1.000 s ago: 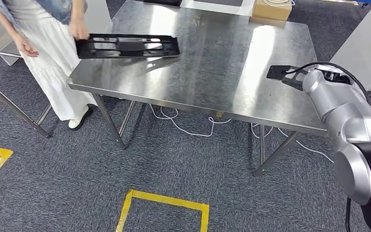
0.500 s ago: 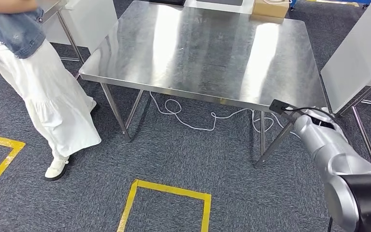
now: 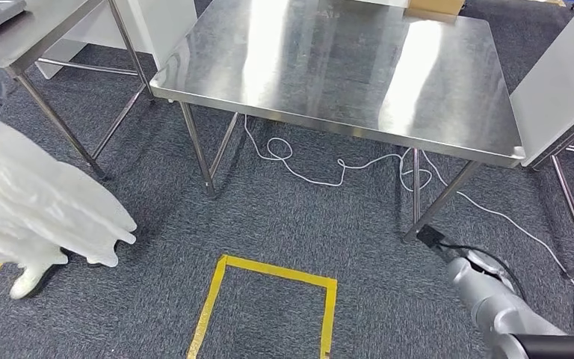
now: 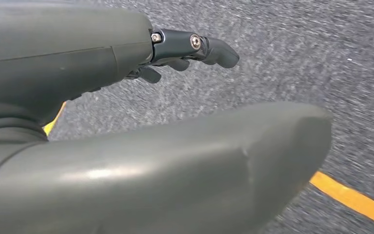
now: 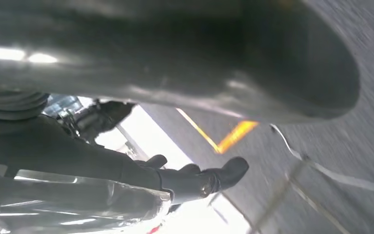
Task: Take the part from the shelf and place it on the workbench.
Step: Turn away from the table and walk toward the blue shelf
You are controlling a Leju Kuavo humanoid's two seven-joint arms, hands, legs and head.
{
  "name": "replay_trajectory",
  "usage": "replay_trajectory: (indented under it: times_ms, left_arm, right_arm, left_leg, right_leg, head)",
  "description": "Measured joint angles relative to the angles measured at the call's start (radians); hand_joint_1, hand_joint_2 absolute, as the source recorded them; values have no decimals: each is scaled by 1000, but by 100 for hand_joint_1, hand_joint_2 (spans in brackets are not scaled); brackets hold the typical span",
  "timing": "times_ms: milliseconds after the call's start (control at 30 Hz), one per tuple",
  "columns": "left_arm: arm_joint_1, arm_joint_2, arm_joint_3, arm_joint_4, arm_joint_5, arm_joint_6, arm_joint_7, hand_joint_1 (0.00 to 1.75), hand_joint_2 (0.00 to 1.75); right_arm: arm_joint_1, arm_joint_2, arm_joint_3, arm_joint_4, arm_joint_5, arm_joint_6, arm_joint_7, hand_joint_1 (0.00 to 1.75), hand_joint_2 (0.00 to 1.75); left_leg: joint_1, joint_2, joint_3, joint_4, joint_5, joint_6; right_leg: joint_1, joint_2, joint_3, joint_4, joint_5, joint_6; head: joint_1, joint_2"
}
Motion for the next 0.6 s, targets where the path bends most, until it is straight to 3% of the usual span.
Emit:
replay_trajectory:
  times_ms: [33, 100, 167, 200, 233, 267, 300, 367, 400, 433, 467, 500, 533, 600]
  left_arm:
    - [0, 0, 0, 0, -2, 0, 0, 0, 0]
    - [-1, 0, 1, 0, -4, 1, -1, 0, 0]
    - [0, -1, 3, 0, -7, 1, -3, 0, 0]
    - [1, -1, 4, 0, -8, 0, -6, 0, 0]
    - [3, -1, 6, 0, -11, 0, -9, 0, 0]
    - [5, -1, 7, 0, -13, -2, -13, 0, 0]
    - [7, -1, 7, 0, -16, -3, -16, 0, 0]
    - [10, -2, 8, 0, -19, -6, -22, 0, 0]
    - [11, -2, 8, 0, -21, -7, -24, 0, 0]
    - [11, -2, 8, 0, -23, -9, -28, 0, 0]
    - [12, -2, 8, 0, -26, -11, -31, 0, 0]
    - [12, -2, 8, 0, -31, -14, -35, 0, 0]
    - [11, -1, 8, 0, -34, -17, -38, 0, 0]
    - [10, -2, 8, 0, -41, -21, -41, 0, 0]
  right_arm:
    - [11, 1, -6, 0, -4, -4, 0, 0, 0]
    - [28, 4, -19, 0, -16, -16, 0, 0, 0]
    - [59, 8, -36, 1, -35, -30, -4, 0, 0]
    - [82, 12, -46, 2, -48, -37, -10, 0, 0]
    - [106, 18, -57, 3, -63, -44, -20, 0, 0]
    - [132, 25, -69, 4, -79, -54, -31, 0, 0]
    - [158, 32, -82, 4, -93, -65, -43, 0, 44]
    - [209, 42, -108, 6, -114, -84, -65, 0, 131]
    - [231, 46, -120, 8, -125, -86, -78, 0, 175]
    - [250, 48, -134, 9, -141, -85, -95, 0, 175]
    - [268, 51, -149, 10, -161, -80, -115, 0, 175]
    - [288, 53, -167, 11, -181, -76, -136, 0, 175]
    - [308, 55, -186, 12, -198, -73, -154, 0, 175]
    - [348, 60, -223, 14, -218, -75, -182, 0, 175]
  left_leg:
    - [-1, 1, -13, 0, 12, -4]
    - [-4, 5, -26, -2, 32, -15]
    - [-3, 6, -24, -10, 51, -29]
    - [-1, 5, -23, -14, 56, -35]
    - [2, 5, -27, -10, 46, -41]
    - [3, 5, -34, 6, 16, -45]
    - [5, 5, -44, 43, -32, -49]
    - [6, 5, -67, 165, -135, -57]
    - [7, 4, -71, 223, -158, -61]
    - [9, 5, -65, 258, -158, -65]
    - [11, 5, -42, 260, -141, -66]
    - [13, 5, 0, 225, -119, -67]
    - [14, 4, 47, 169, -114, -66]
    - [10, 0, 126, 60, -131, -59]
  right_leg:
    - [3, 0, 57, -69, 3, -3]
    - [15, 0, 152, -206, -20, -22]
    - [27, 0, 176, -256, -33, -41]
    - [21, 0, 171, -258, -24, -50]
    - [16, -2, 169, -261, -13, -60]
    - [10, -4, 165, -265, -1, -72]
    - [4, -7, 159, -266, 11, -81]
    - [7, -13, 141, -264, 29, -91]
    - [9, -15, 129, -261, 37, -90]
    - [9, -16, 116, -258, 45, -88]
    - [9, -16, 103, -253, 51, -84]
    - [8, -15, 91, -247, 56, -80]
    - [8, -15, 82, -240, 59, -76]
    - [11, -17, 70, -228, 65, -66]
  head:
    - [0, 0]
    - [-2, 0]
    - [-3, 0]
    - [-3, 0]
    - [-3, 0]
    - [-4, 0]
    - [-5, 0]
    - [-6, 0]
    - [-6, 0]
    - [-6, 0]
    - [-6, 0]
    - [-6, 0]
    - [-6, 0]
    - [-5, 0]
